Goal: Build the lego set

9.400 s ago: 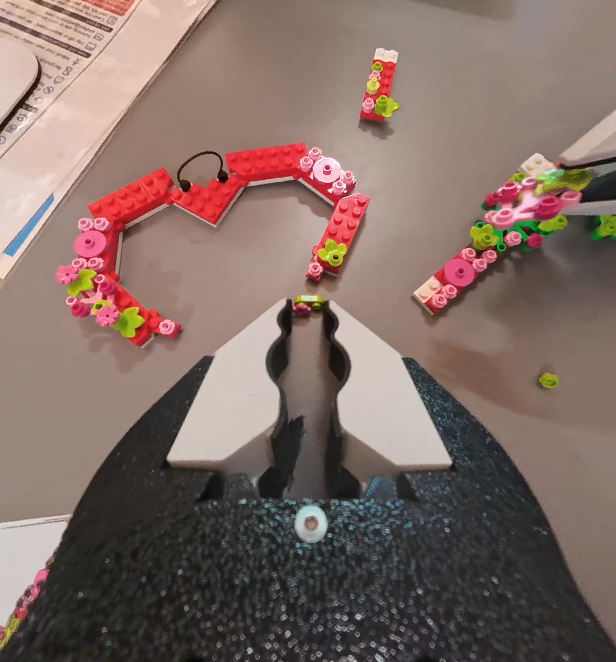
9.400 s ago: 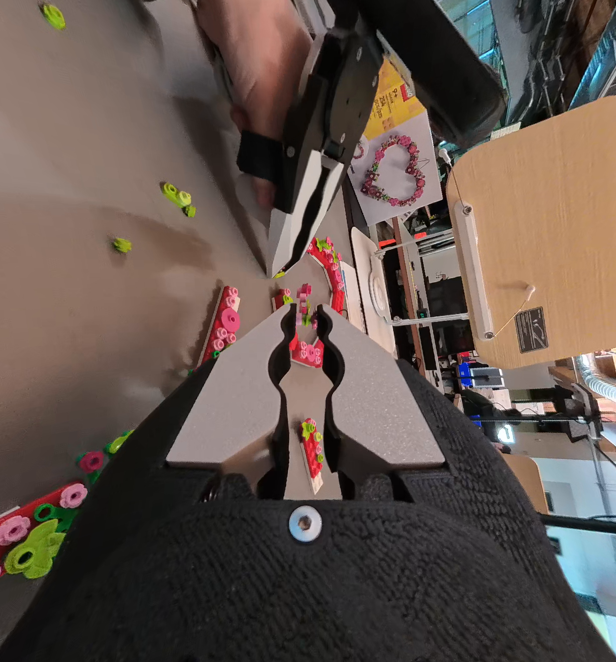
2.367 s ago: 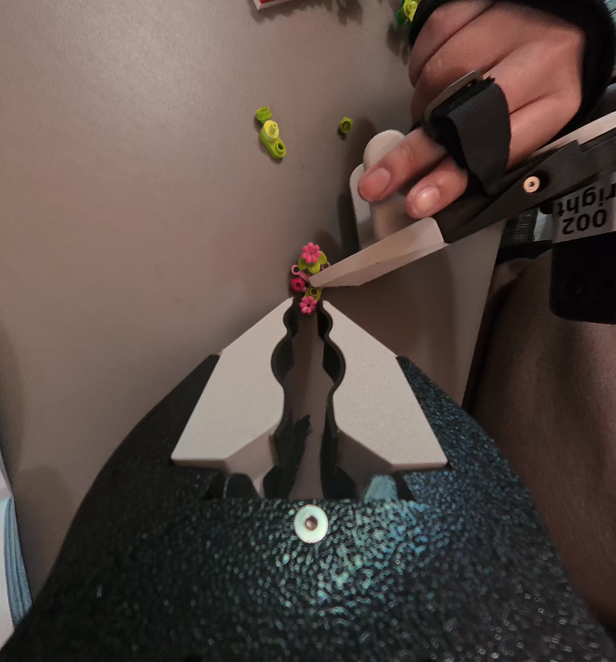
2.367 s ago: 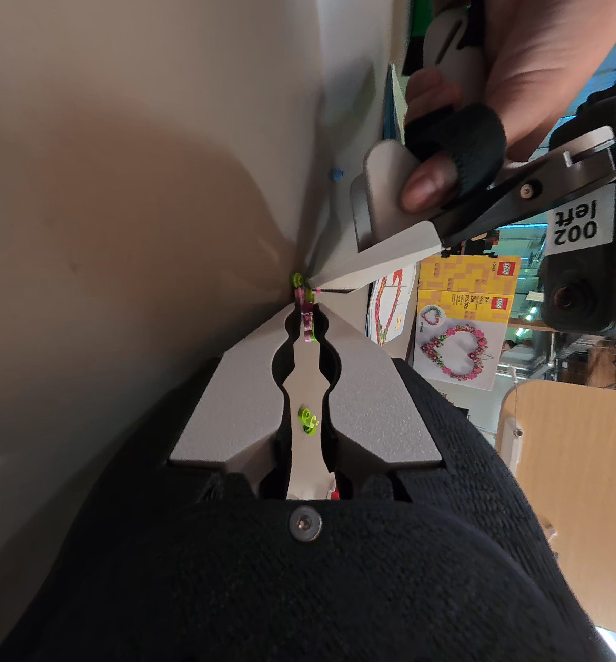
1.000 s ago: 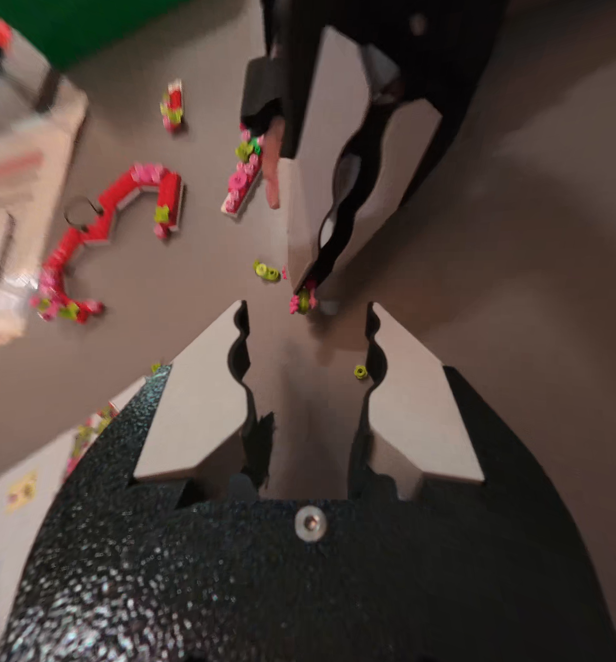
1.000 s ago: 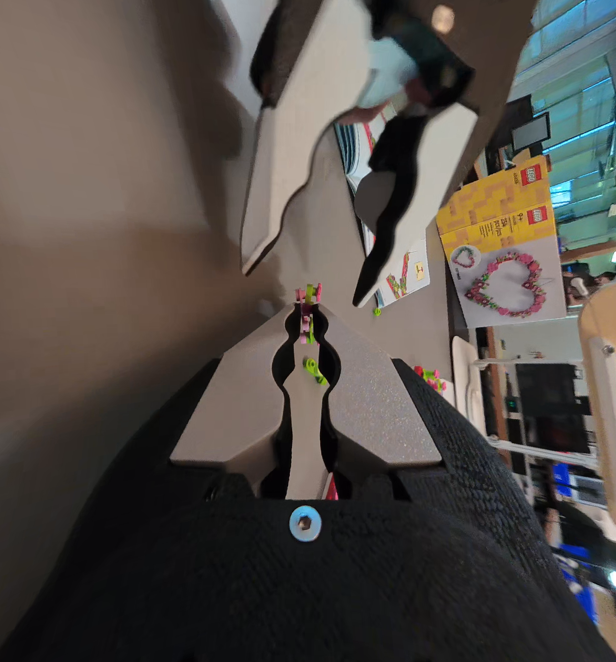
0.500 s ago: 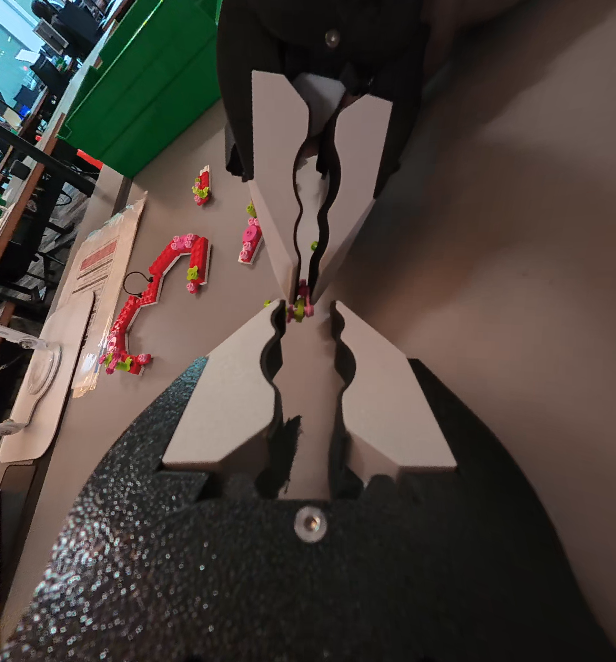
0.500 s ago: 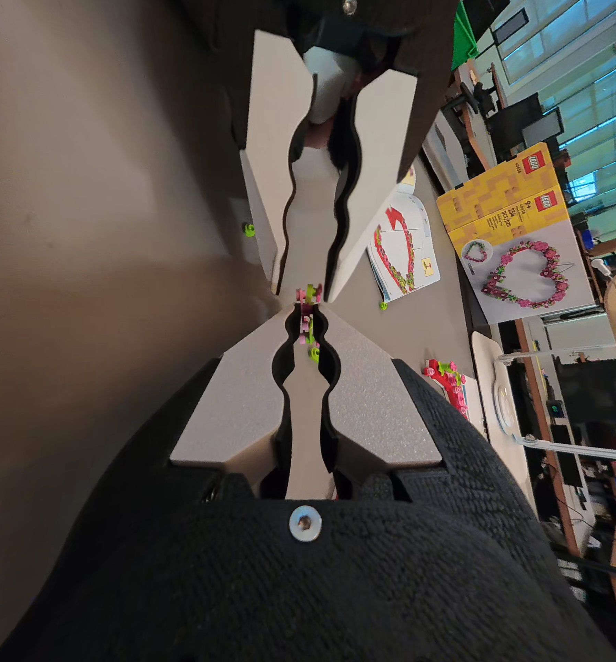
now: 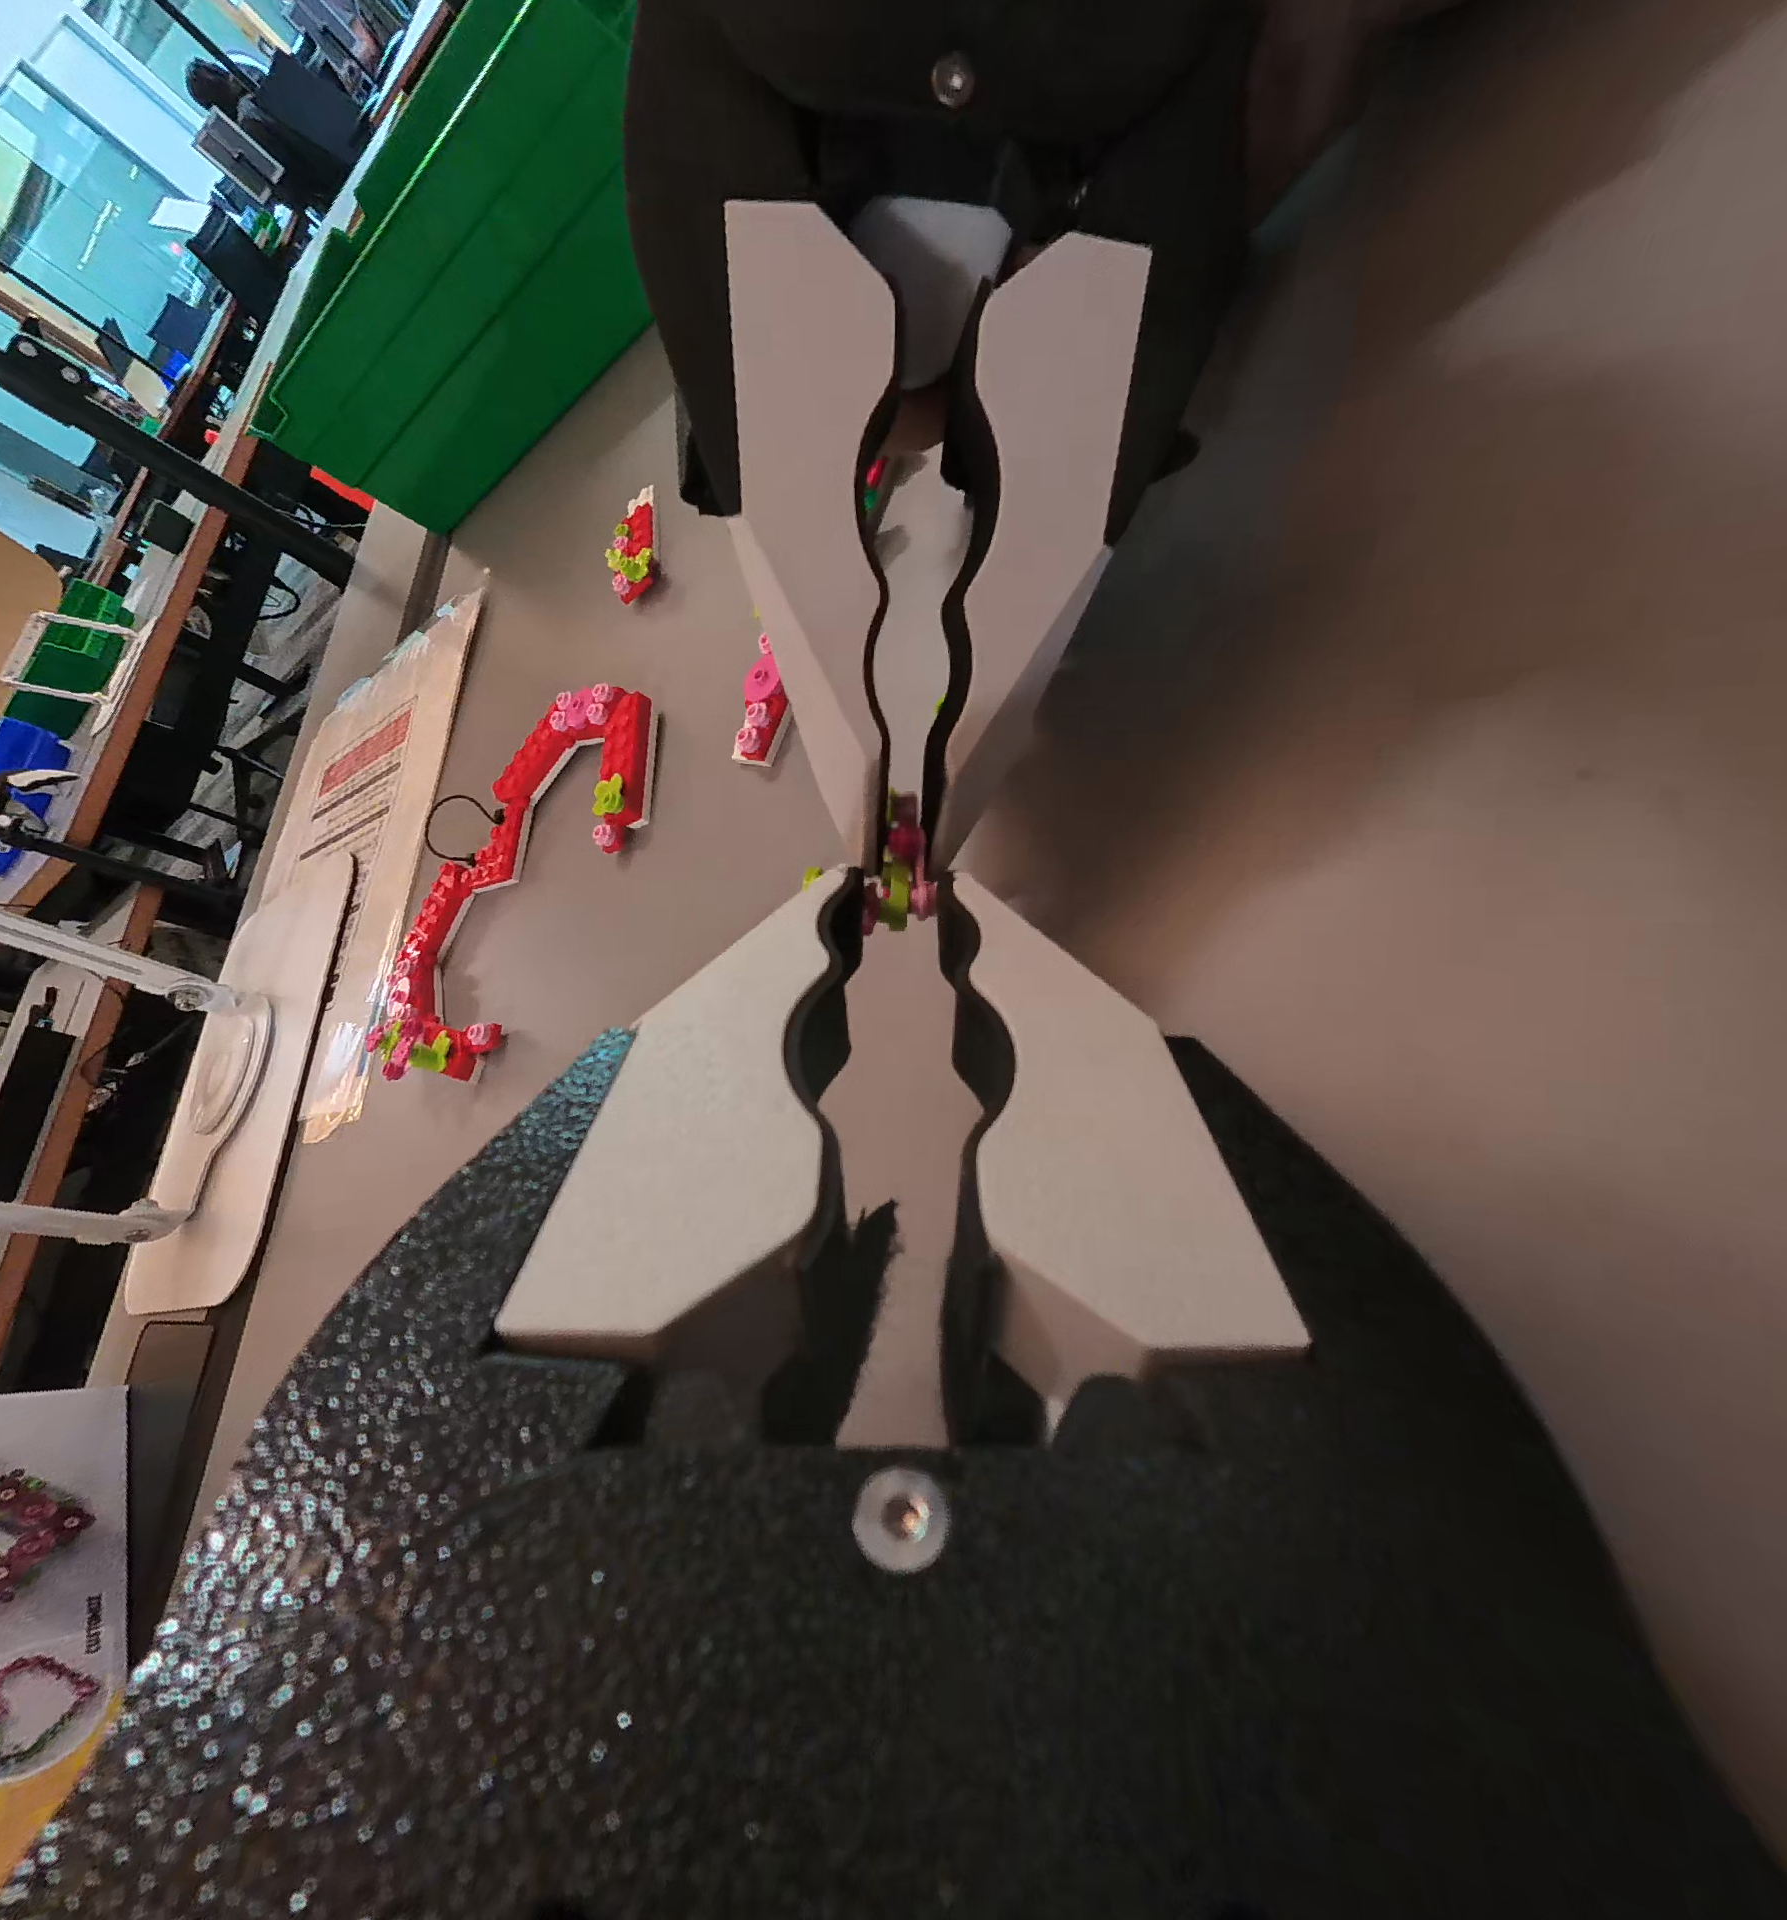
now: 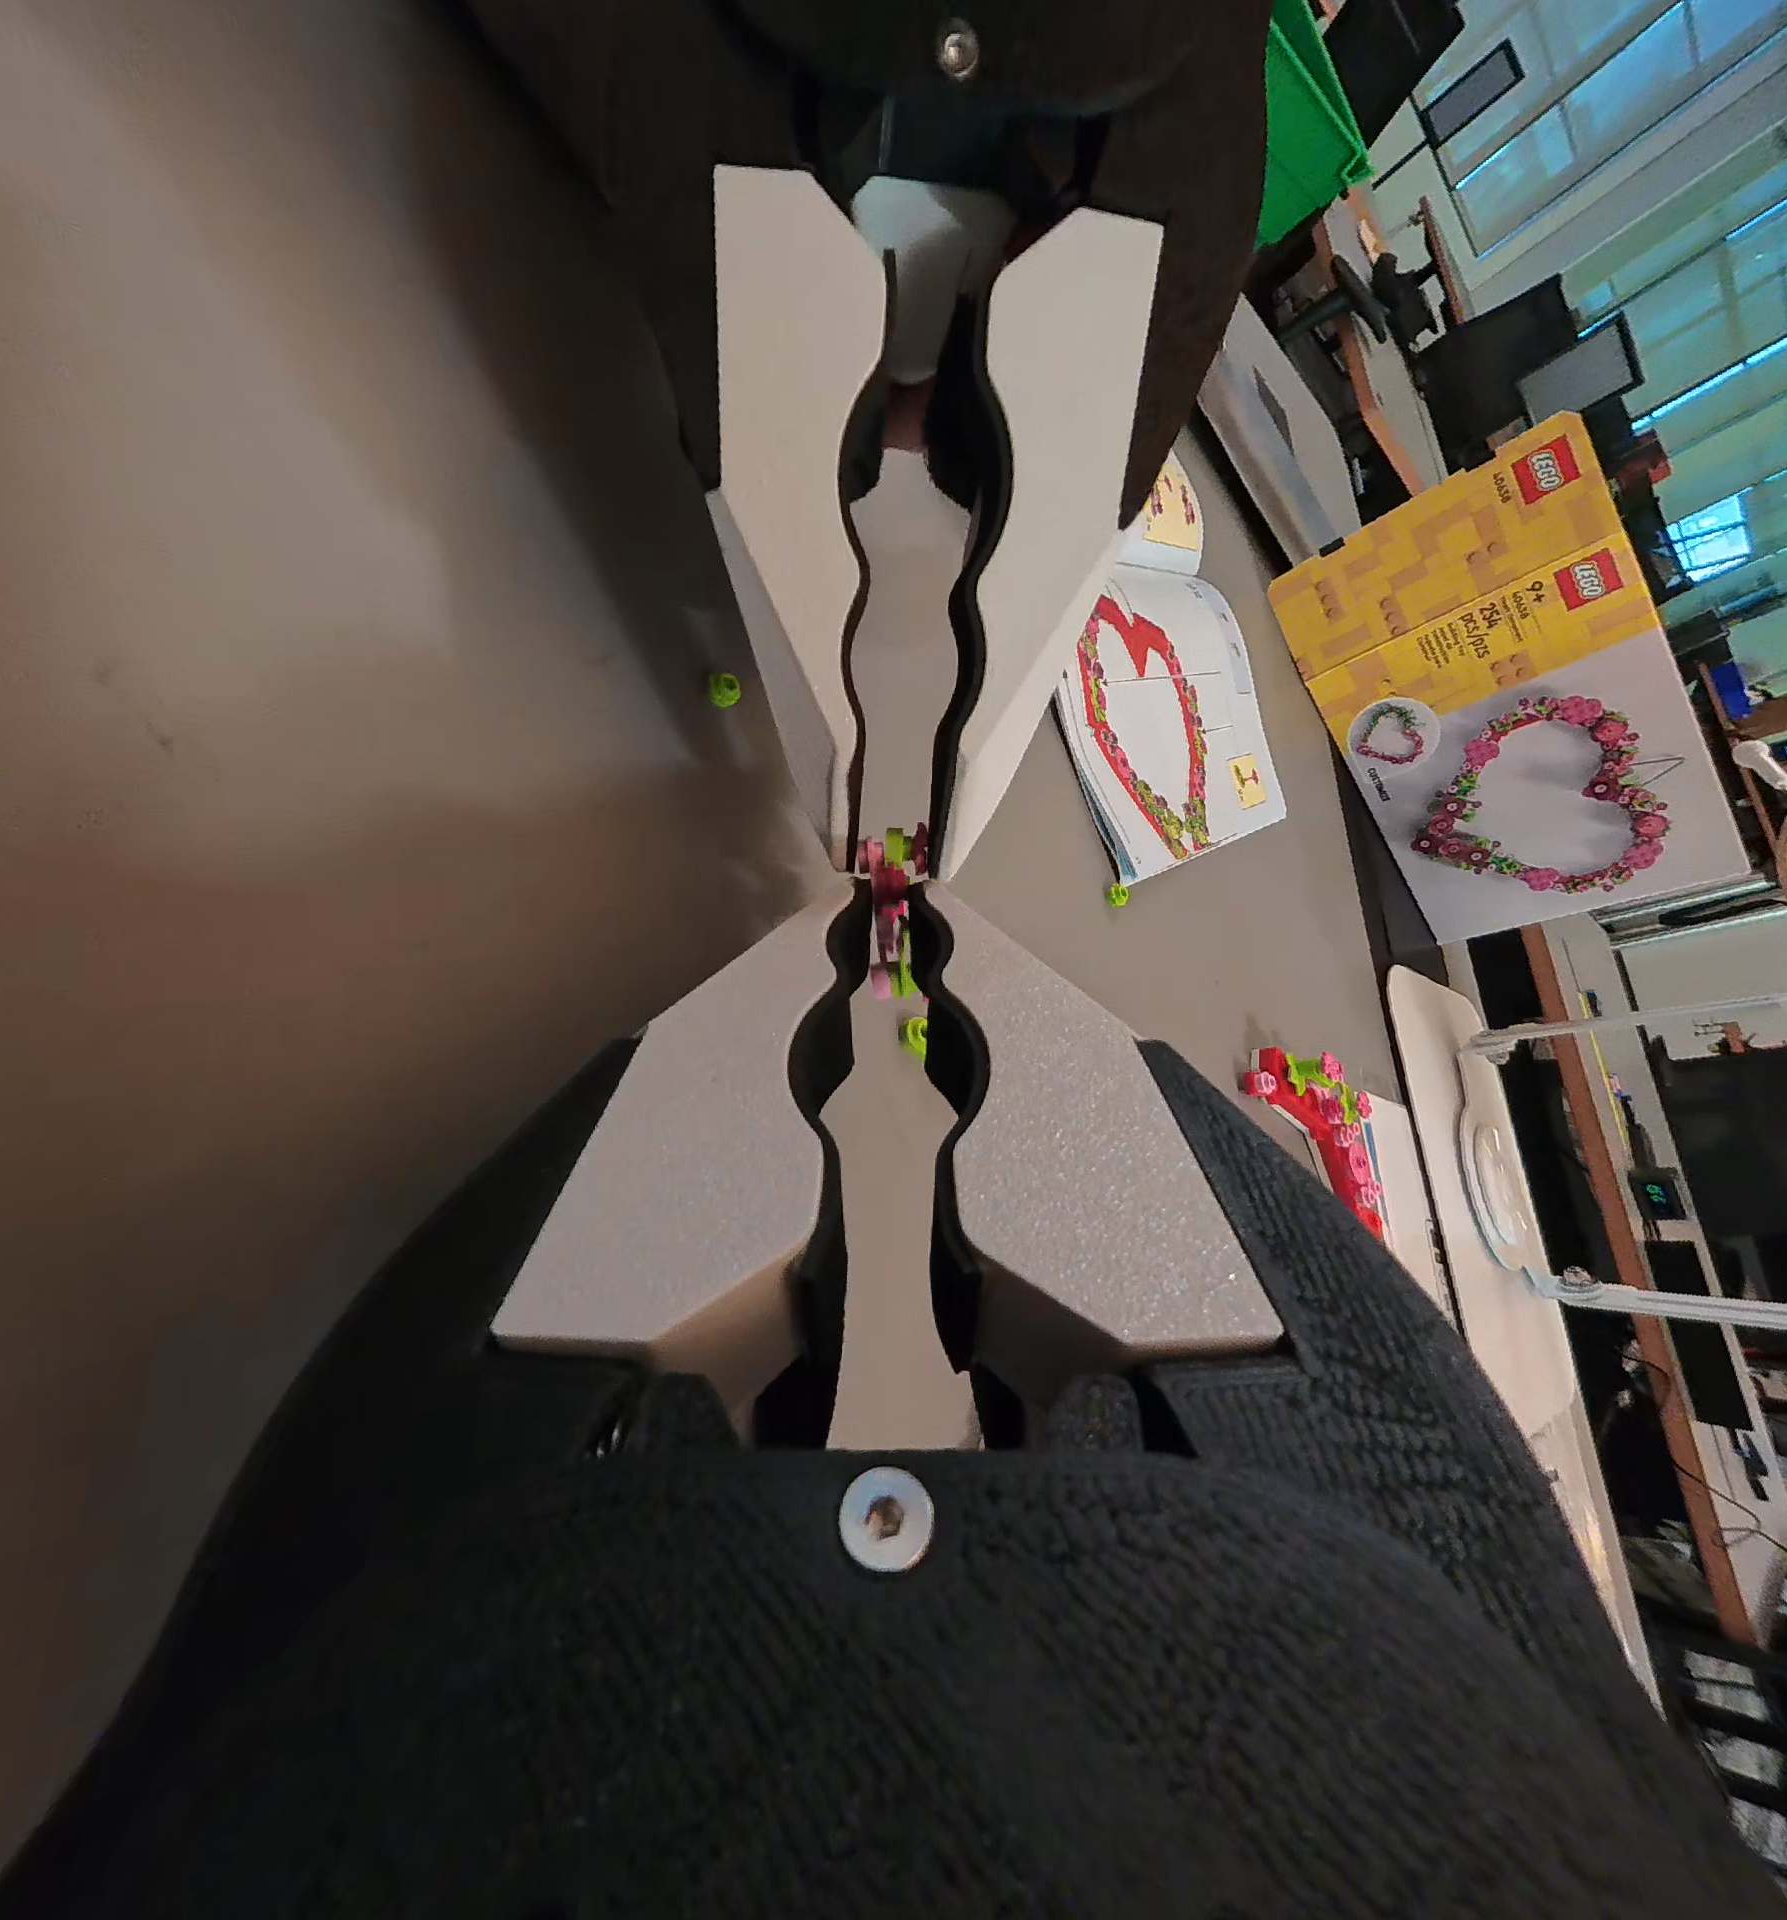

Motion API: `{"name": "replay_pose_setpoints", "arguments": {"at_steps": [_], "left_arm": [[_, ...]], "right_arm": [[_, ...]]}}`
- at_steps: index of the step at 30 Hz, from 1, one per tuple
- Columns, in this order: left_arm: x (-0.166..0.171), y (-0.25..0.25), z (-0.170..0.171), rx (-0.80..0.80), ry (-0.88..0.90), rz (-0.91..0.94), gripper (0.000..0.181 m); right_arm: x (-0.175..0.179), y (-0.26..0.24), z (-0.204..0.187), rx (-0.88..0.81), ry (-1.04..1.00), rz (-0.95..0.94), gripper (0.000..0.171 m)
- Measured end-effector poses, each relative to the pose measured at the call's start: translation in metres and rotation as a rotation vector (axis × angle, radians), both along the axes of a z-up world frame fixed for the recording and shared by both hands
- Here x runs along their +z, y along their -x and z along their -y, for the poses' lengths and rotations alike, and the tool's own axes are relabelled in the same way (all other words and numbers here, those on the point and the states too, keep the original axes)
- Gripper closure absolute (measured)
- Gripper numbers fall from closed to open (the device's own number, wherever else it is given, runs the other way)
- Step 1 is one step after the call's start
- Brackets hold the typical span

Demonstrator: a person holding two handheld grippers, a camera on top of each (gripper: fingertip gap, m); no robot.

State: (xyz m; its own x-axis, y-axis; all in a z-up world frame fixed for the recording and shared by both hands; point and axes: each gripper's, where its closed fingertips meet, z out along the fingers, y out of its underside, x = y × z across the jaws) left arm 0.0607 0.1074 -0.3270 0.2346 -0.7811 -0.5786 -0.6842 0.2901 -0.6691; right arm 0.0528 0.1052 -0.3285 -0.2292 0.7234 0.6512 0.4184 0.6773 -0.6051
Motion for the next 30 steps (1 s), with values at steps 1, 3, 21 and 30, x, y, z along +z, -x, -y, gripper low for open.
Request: {"name": "replay_pose_setpoints", "arguments": {"at_steps": [1, 3, 21, 30], "left_arm": [[0.000, 0.000, 0.000, 0.000, 0.002, -0.003, 0.170], [-0.001, 0.001, 0.000, 0.000, 0.003, -0.004, 0.170], [-0.014, 0.005, 0.000, 0.009, 0.082, -0.038, 0.171], [-0.025, 0.009, 0.009, -0.023, 0.192, -0.077, 0.171]], "right_arm": [[0.000, 0.000, 0.000, 0.000, 0.001, 0.000, 0.166], [0.000, 0.000, 0.000, -0.001, 0.003, -0.001, 0.166], [-0.005, -0.001, 0.003, 0.024, 0.013, 0.012, 0.163], [-0.016, -0.002, 0.011, 0.075, 0.000, 0.078, 0.168]]}}
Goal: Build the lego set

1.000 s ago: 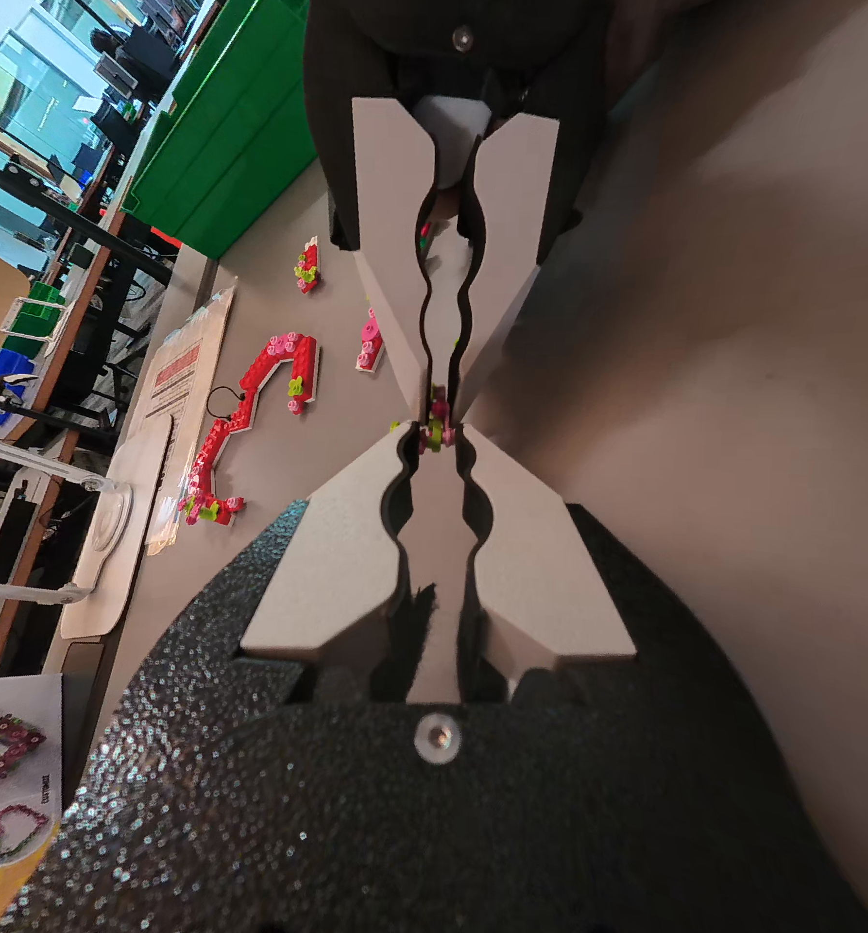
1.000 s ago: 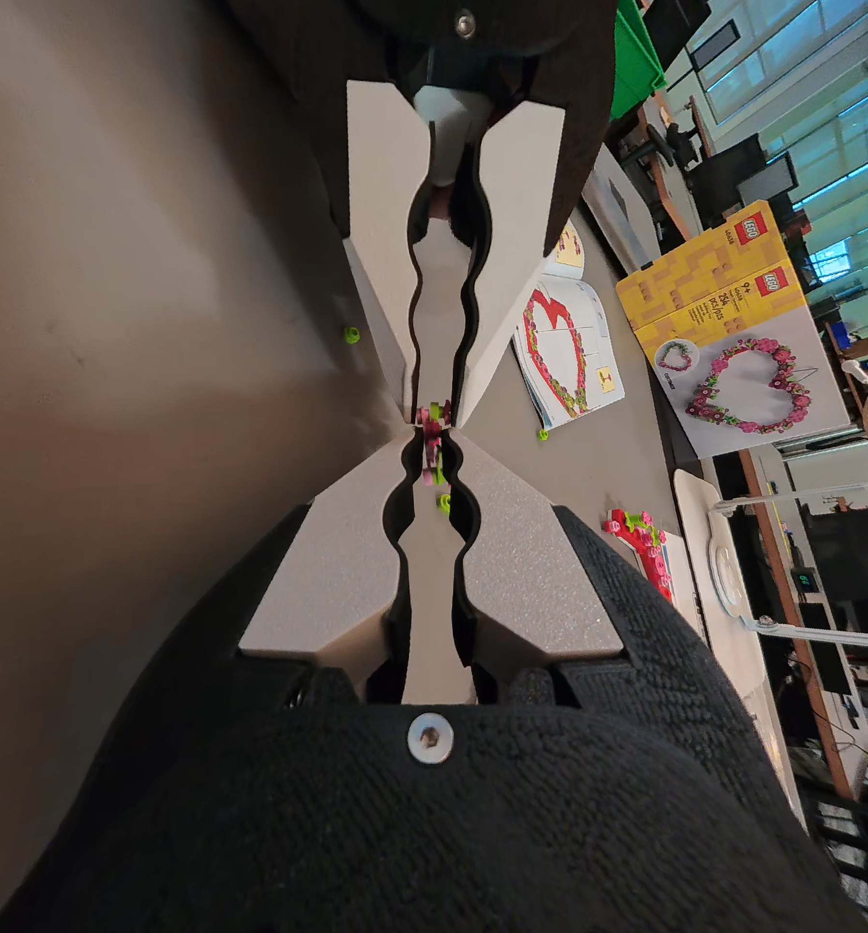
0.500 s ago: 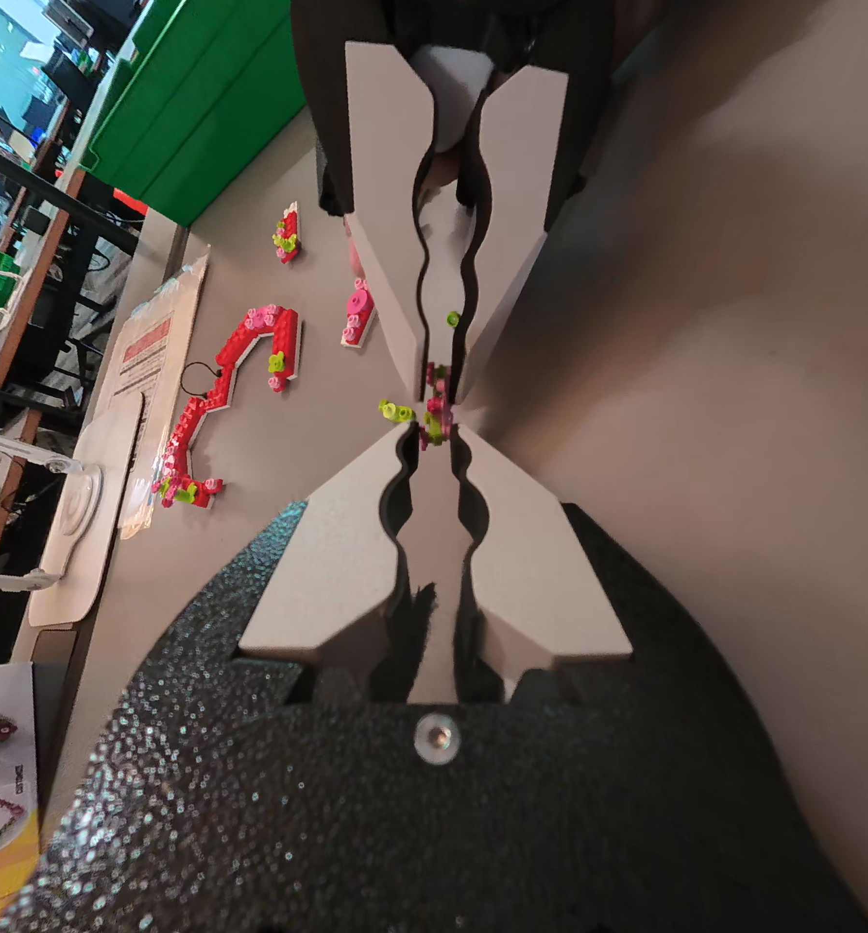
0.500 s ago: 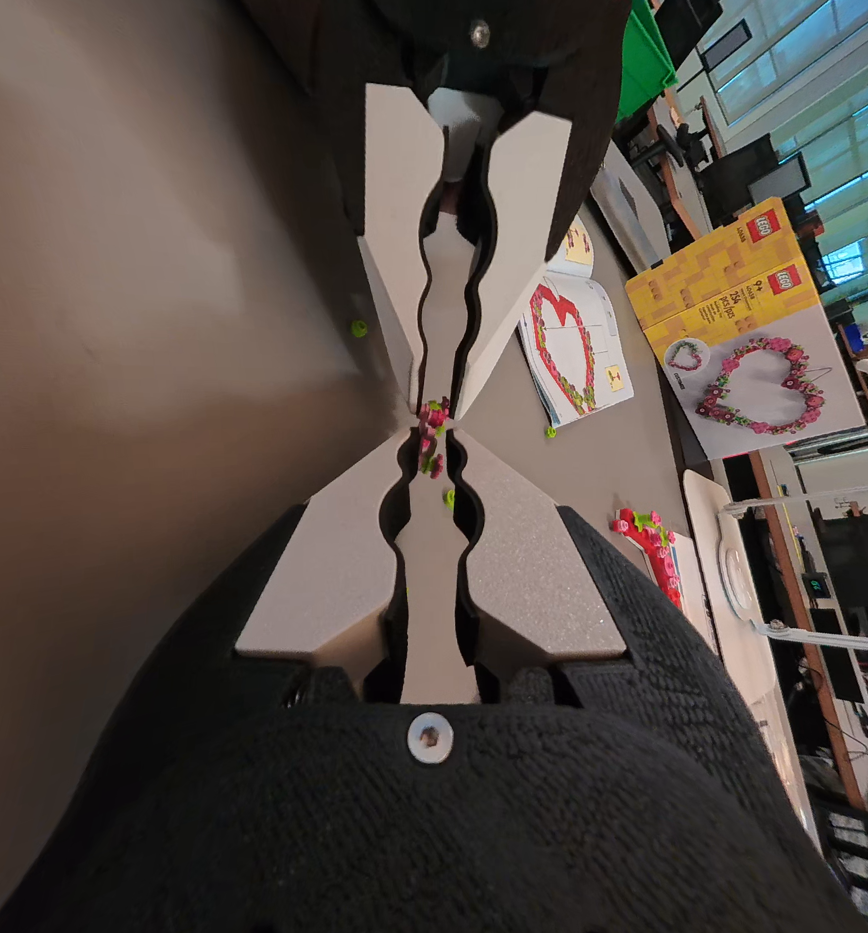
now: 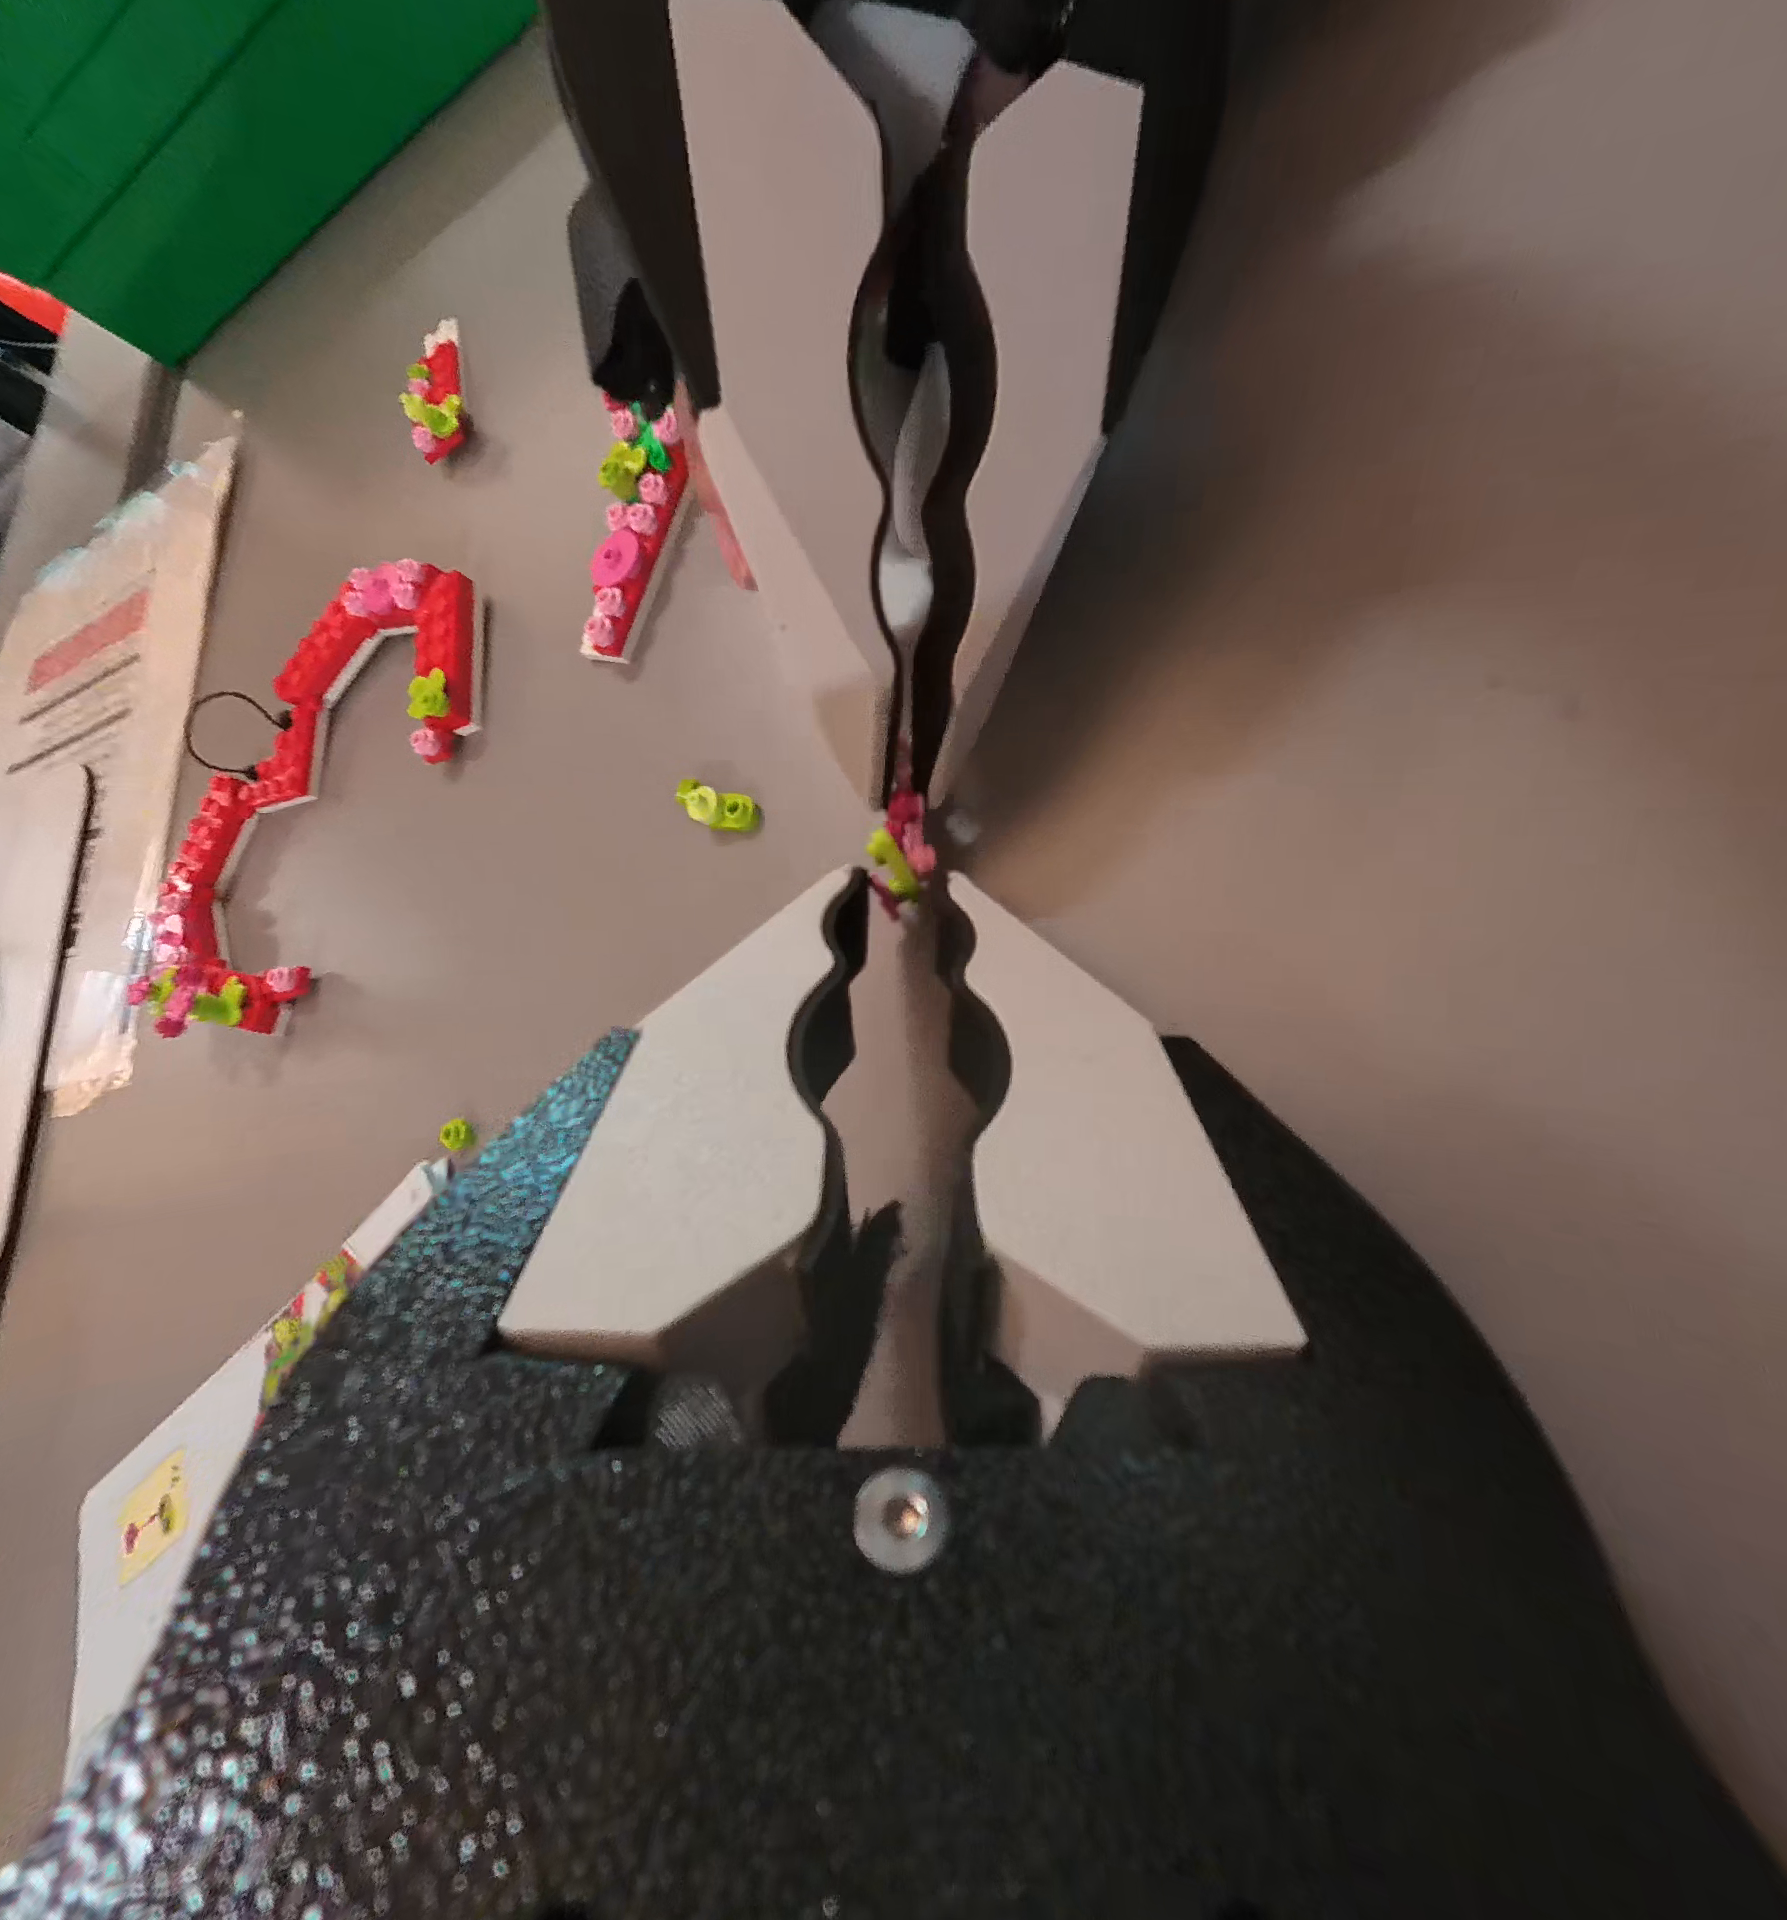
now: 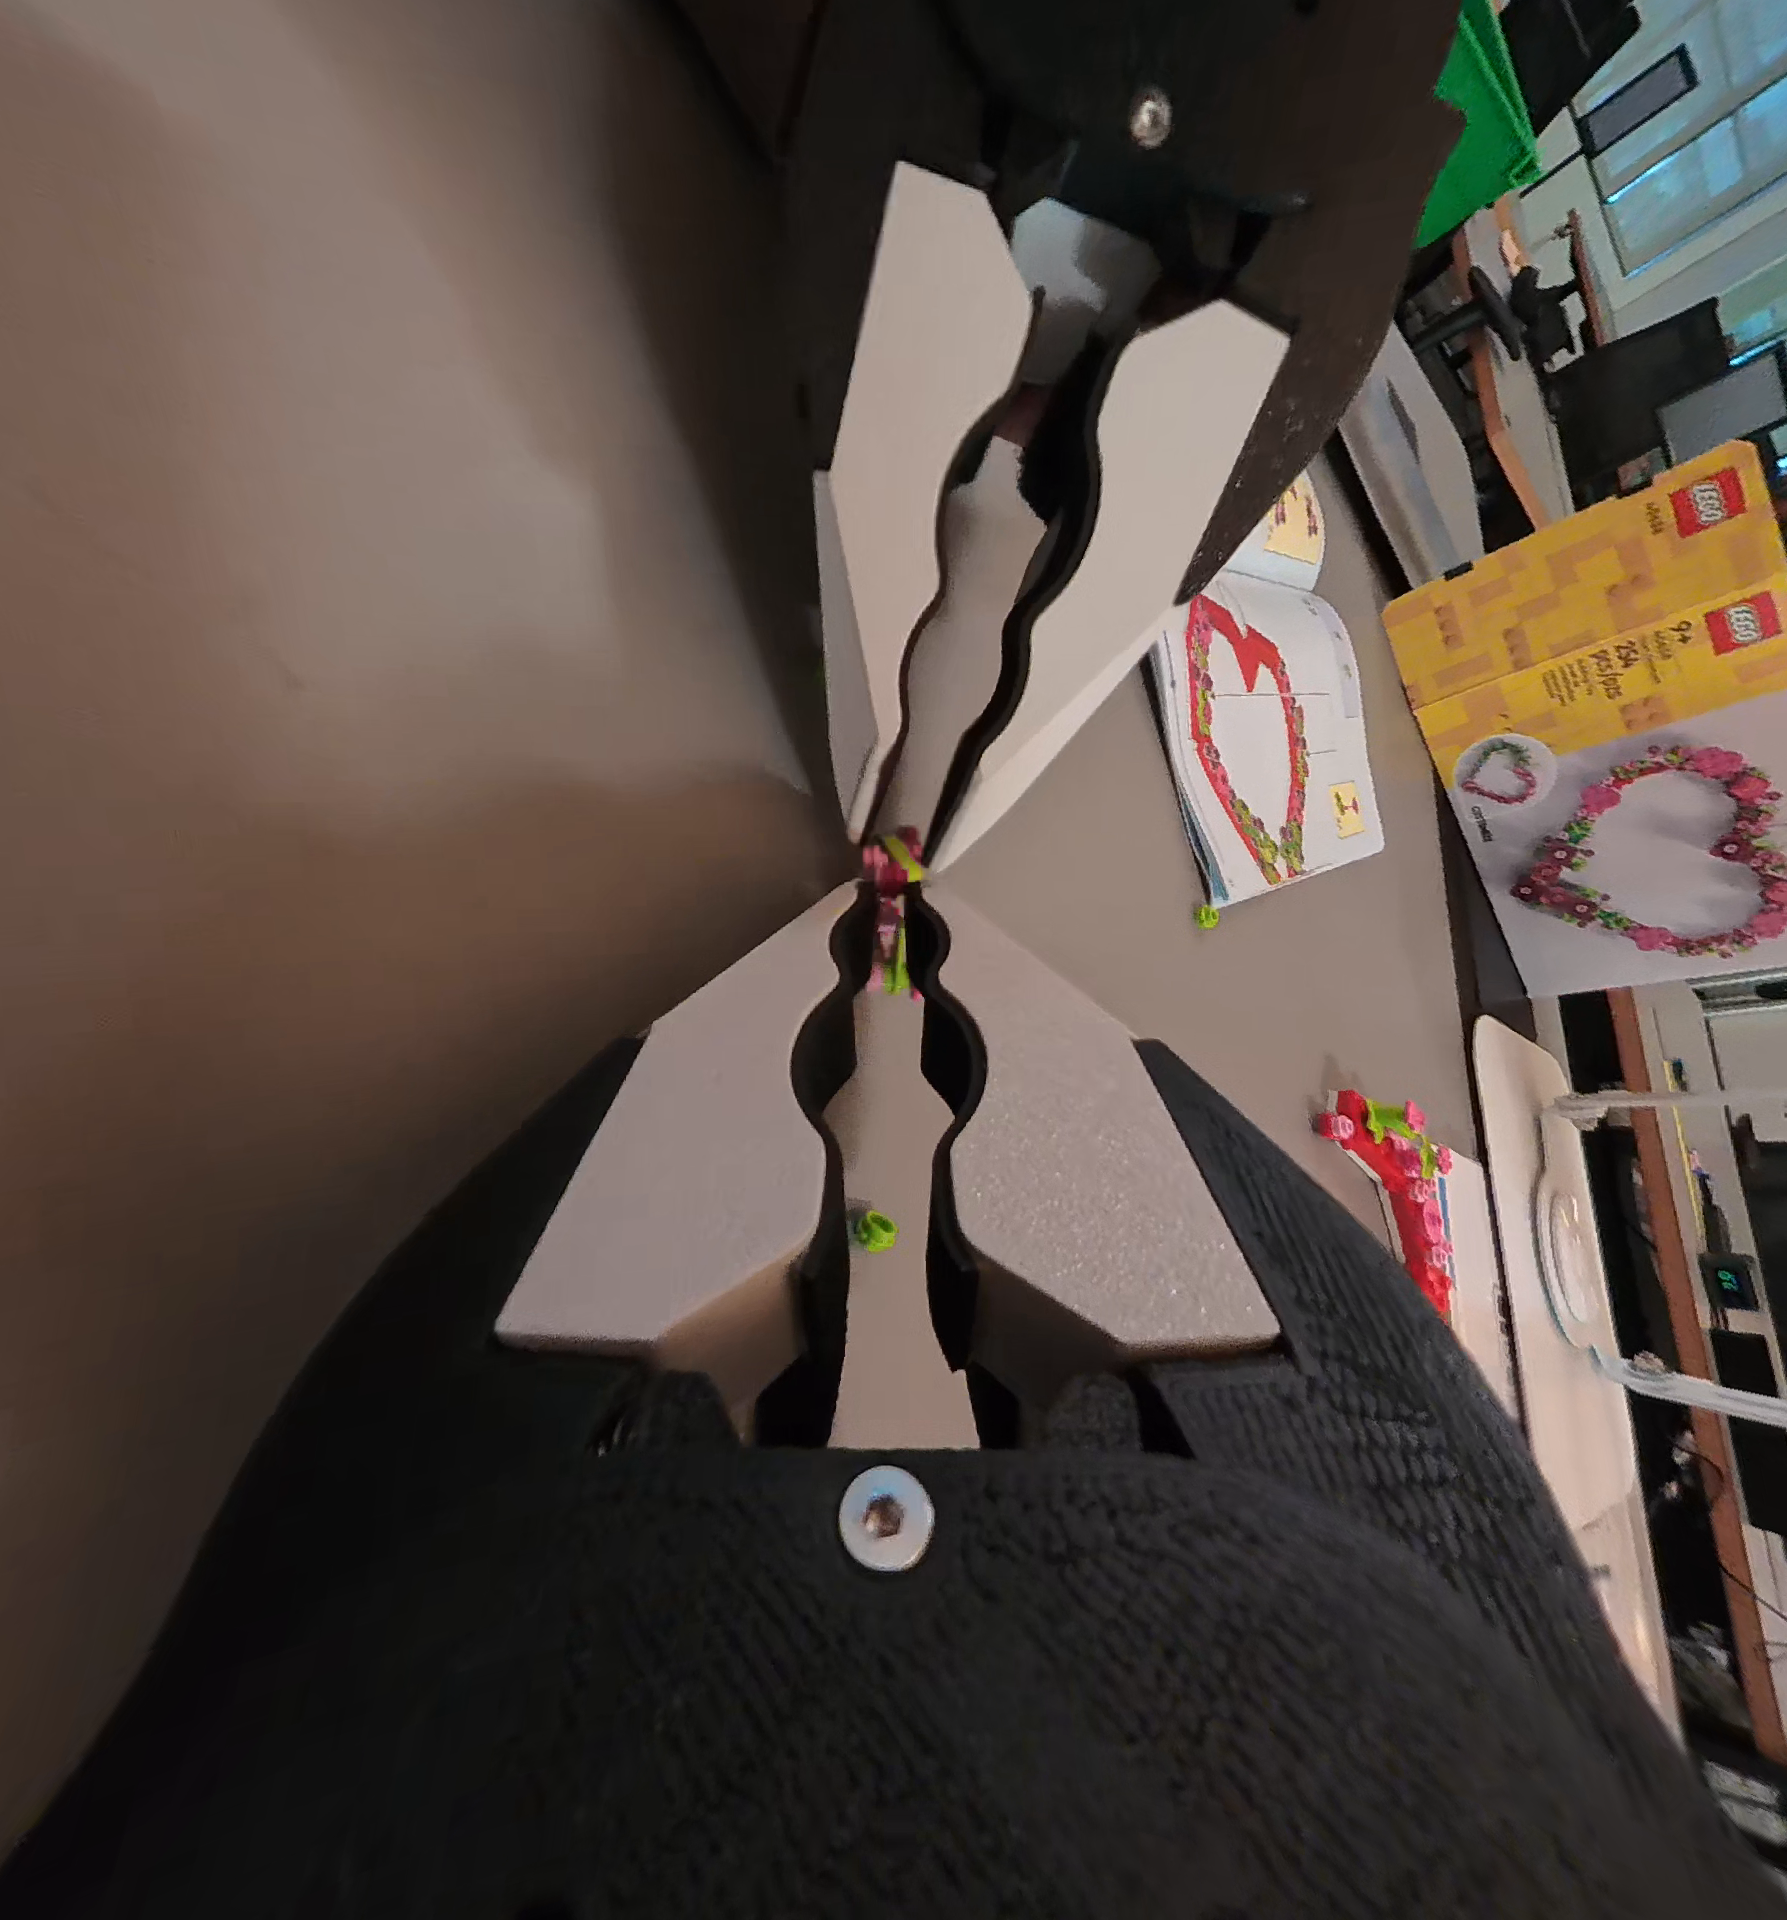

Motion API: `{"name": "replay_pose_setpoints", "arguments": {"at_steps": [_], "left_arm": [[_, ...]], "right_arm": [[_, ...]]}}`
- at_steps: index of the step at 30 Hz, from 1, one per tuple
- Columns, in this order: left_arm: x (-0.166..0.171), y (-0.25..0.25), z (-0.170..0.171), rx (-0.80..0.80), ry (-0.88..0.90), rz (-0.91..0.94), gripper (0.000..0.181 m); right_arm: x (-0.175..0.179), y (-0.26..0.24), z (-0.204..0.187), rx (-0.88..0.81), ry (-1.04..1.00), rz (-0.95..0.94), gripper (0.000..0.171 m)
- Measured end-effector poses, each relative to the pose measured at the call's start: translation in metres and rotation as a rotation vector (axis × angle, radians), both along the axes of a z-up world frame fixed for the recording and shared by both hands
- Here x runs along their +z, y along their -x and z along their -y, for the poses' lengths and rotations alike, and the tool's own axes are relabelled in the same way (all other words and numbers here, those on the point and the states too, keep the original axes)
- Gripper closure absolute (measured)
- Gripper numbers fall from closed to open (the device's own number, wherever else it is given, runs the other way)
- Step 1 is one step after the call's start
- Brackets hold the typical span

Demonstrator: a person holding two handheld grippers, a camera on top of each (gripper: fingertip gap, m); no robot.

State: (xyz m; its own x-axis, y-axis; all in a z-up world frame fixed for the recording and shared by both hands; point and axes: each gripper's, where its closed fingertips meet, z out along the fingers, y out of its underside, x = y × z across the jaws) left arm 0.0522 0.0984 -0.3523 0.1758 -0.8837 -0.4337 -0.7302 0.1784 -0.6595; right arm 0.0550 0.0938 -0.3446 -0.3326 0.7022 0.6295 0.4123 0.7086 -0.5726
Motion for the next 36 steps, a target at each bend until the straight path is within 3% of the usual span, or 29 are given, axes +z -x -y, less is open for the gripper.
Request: {"name": "replay_pose_setpoints", "arguments": {"at_steps": [13, 36], "left_arm": [[-0.005, 0.001, 0.008, 0.005, 0.165, 0.042, 0.171], [-0.005, -0.005, 0.018, -0.065, 0.185, 0.030, 0.172]], "right_arm": [[0.000, -0.002, 0.002, 0.020, -0.013, 0.012, 0.168], [0.000, -0.005, 0.017, 0.030, 0.175, 0.072, 0.168]]}}
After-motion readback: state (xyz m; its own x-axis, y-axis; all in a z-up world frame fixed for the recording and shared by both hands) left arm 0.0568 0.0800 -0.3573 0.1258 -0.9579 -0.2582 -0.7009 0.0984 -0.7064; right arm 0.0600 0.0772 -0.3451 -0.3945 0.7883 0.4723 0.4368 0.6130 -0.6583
